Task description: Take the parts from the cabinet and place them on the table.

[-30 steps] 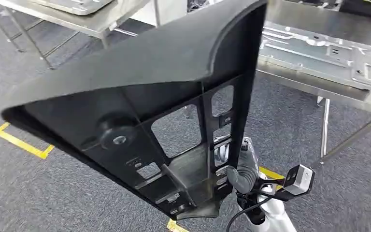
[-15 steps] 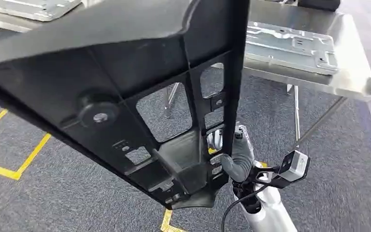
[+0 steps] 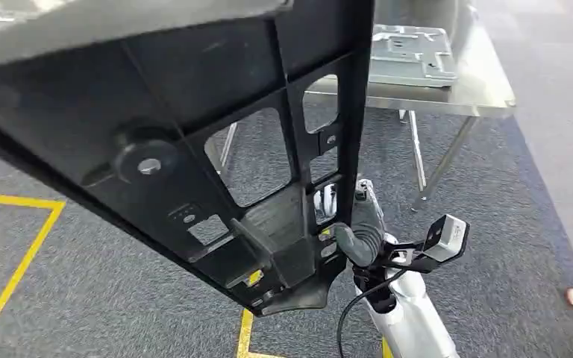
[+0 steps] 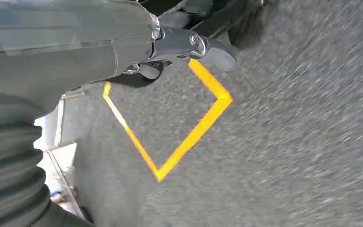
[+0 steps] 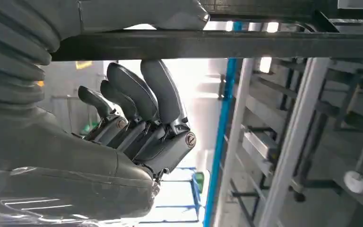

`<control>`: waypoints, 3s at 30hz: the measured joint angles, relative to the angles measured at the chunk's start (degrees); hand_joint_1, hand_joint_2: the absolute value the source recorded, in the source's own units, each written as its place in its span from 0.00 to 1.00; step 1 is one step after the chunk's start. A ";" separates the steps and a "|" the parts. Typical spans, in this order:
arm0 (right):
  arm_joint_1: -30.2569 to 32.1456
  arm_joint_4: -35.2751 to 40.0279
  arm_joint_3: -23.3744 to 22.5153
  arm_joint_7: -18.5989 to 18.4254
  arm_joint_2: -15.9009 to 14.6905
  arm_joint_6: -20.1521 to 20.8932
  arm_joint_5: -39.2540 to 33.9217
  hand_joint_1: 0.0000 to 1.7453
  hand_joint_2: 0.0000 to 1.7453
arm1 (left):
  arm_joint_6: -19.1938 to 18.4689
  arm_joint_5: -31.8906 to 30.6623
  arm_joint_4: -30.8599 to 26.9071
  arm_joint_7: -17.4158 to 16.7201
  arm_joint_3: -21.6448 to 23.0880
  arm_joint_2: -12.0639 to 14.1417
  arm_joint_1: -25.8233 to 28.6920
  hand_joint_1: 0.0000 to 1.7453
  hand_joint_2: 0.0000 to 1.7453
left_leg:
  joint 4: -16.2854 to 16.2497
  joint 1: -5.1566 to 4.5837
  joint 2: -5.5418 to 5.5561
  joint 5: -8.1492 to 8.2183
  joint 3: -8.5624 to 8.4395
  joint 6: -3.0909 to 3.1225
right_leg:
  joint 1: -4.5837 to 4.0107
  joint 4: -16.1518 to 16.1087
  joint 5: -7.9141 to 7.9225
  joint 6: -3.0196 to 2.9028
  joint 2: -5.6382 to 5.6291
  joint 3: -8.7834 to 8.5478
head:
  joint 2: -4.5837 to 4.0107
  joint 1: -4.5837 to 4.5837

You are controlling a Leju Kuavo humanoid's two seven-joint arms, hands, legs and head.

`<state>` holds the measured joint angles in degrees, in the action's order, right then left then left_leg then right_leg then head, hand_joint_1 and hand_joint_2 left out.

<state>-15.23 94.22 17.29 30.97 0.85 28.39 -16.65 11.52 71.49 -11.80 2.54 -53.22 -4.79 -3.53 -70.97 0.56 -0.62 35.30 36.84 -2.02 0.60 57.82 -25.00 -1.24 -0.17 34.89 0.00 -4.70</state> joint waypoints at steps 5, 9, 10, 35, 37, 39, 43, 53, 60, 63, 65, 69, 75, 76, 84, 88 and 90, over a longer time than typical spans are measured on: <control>-0.88 -1.27 0.46 -0.09 0.02 0.48 -0.11 1.00 1.00 | 0.20 0.00 0.00 -0.02 -0.33 -0.04 0.15 0.00 1.00 | 6.32 0.09 0.98 -7.02 -1.59 0.45 | -0.07 0.57 -0.12 0.16 -4.01 -0.06 | 0.00 0.00; -1.28 -1.64 0.70 -0.11 0.13 0.66 -0.15 1.00 1.00 | 0.17 0.00 0.00 0.00 -0.41 -0.13 0.00 0.00 1.00 | 12.50 -0.13 3.63 -8.27 -4.17 1.40 | 0.13 0.88 -0.01 1.51 -6.10 0.59 | 0.00 0.00; -1.26 -1.68 0.72 -0.11 0.13 0.68 -0.15 1.00 1.00 | 0.17 0.00 0.00 0.00 -0.41 -0.13 -0.14 0.00 1.00 | 12.51 -0.29 3.24 -8.38 -4.22 1.68 | 0.27 0.66 0.19 1.89 -6.52 0.58 | 0.00 0.00; -2.44 -2.51 1.83 -1.27 0.66 -0.33 0.35 1.00 1.00 | -0.35 0.00 0.00 0.35 -1.42 -1.11 0.30 0.00 1.00 | 3.03 0.07 0.06 -5.46 0.02 0.37 | -0.07 0.48 -0.15 0.38 -0.25 -0.03 | 0.00 0.00; -2.48 -2.51 1.83 -1.22 0.66 -0.28 0.35 1.00 1.00 | -0.44 0.00 0.00 0.33 -1.42 -1.11 0.21 0.00 1.00 | 11.84 0.03 0.46 -8.46 -3.70 1.15 | -0.10 0.77 -0.36 0.73 -0.62 -0.01 | 0.00 0.02; -2.45 -2.49 1.83 -1.16 0.66 -0.26 0.35 1.00 1.00 | -0.46 -0.02 0.00 0.33 -1.42 -1.11 0.05 0.00 1.00 | 12.46 -0.36 0.46 -8.14 -3.83 1.61 | -0.32 0.94 -0.40 1.53 -0.91 0.23 | 0.00 0.02; -2.57 -2.40 1.88 -1.05 0.63 -0.28 0.35 1.00 1.00 | -0.46 -0.02 0.00 0.24 -1.44 -1.16 0.11 0.00 1.00 | 13.62 0.05 0.25 -8.87 -4.80 2.96 | -0.21 1.89 -1.27 2.80 -0.55 0.30 | 0.00 0.04; -2.67 -2.56 1.90 -0.87 0.57 -0.26 0.35 1.00 1.00 | -0.35 -0.02 0.00 0.24 -1.46 -1.27 0.05 0.00 1.00 | 13.05 -0.48 0.28 -7.17 -5.73 2.11 | 0.12 0.90 0.57 2.98 1.01 1.27 | 0.00 0.02; -2.60 -2.45 1.88 -0.50 0.70 -0.28 0.31 1.00 1.00 | -0.46 -0.02 -0.02 0.24 -1.46 -1.20 0.08 0.00 1.00 | 4.77 0.00 0.12 -2.06 -2.49 0.34 | 0.24 0.17 -0.11 0.32 0.41 0.05 | 0.00 0.02; -2.21 -2.45 1.88 -0.48 0.70 -0.31 0.35 1.00 1.00 | -0.46 -0.02 0.00 0.24 -1.49 -1.20 0.15 0.00 1.00 | -5.52 0.05 0.11 0.34 3.95 0.13 | -0.02 0.26 -0.67 0.06 0.14 -0.38 | 0.00 0.02; -2.07 -2.45 1.88 -0.48 0.70 -0.44 0.35 1.00 1.00 | -0.46 0.00 0.00 0.24 -1.49 -1.20 0.29 0.00 1.00 | 0.22 0.04 0.12 -4.69 2.20 0.40 | -0.07 0.35 -1.20 0.22 -0.22 -1.12 | 0.00 0.02; -2.05 -2.40 1.86 -0.48 0.81 -0.48 0.39 1.00 1.00 | -0.48 0.00 -0.02 0.22 -1.46 -1.07 0.15 0.00 1.00 | 12.35 -0.44 0.38 -9.62 -2.85 1.64 | -0.35 0.66 -2.16 1.20 -0.50 -1.87 | 0.00 0.02; -2.05 -2.05 1.83 -0.46 0.81 -0.55 0.41 1.00 1.00 | -0.50 -0.02 -0.02 0.24 -1.49 -1.07 0.11 0.00 1.00 | 13.86 0.04 0.28 -9.76 -4.06 3.24 | -0.15 6.95 -6.07 2.83 -0.16 0.77 | 0.00 0.02; -1.86 -2.05 1.83 -0.46 0.79 -0.55 0.44 1.00 1.00 | -0.50 0.00 -0.02 0.13 -1.49 -1.11 0.05 0.00 1.00 | 13.86 0.03 0.27 -9.61 -4.15 3.40 | -0.04 11.67 -7.93 3.05 -0.16 3.38 | 0.00 0.02; -1.57 -2.03 1.86 -0.50 0.81 -0.61 0.46 1.00 1.00 | -0.50 -0.02 0.00 0.15 -1.49 -1.16 -0.03 0.00 1.00 | 13.21 -0.30 0.52 -7.49 -5.70 1.79 | 0.39 0.86 0.20 2.90 0.62 0.81 | 0.00 0.02; -1.56 -2.03 1.86 -0.50 0.81 -0.61 0.46 1.00 1.00 | -0.50 -0.02 0.00 0.18 -1.49 -1.16 -0.02 0.00 1.00 | 13.25 -0.31 0.51 -7.50 -5.70 1.75 | 0.43 0.95 0.25 2.74 0.52 0.83 | 0.00 0.02; -1.55 -2.03 1.86 -0.50 0.81 -0.61 0.46 1.00 1.00 | -0.50 0.00 0.00 0.17 -1.49 -1.16 -0.05 0.00 1.00 | 13.45 -0.27 0.46 -7.45 -5.78 1.53 | 0.47 0.99 0.12 2.41 0.45 0.93 | 0.00 0.02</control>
<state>-16.79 92.19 19.15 30.47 1.66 27.78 -16.20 11.02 71.49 -11.80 2.71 -54.71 -5.95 -3.58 -57.52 0.29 -0.15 27.85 31.06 -0.48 1.06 58.81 -24.89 1.16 0.28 35.81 0.00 -4.68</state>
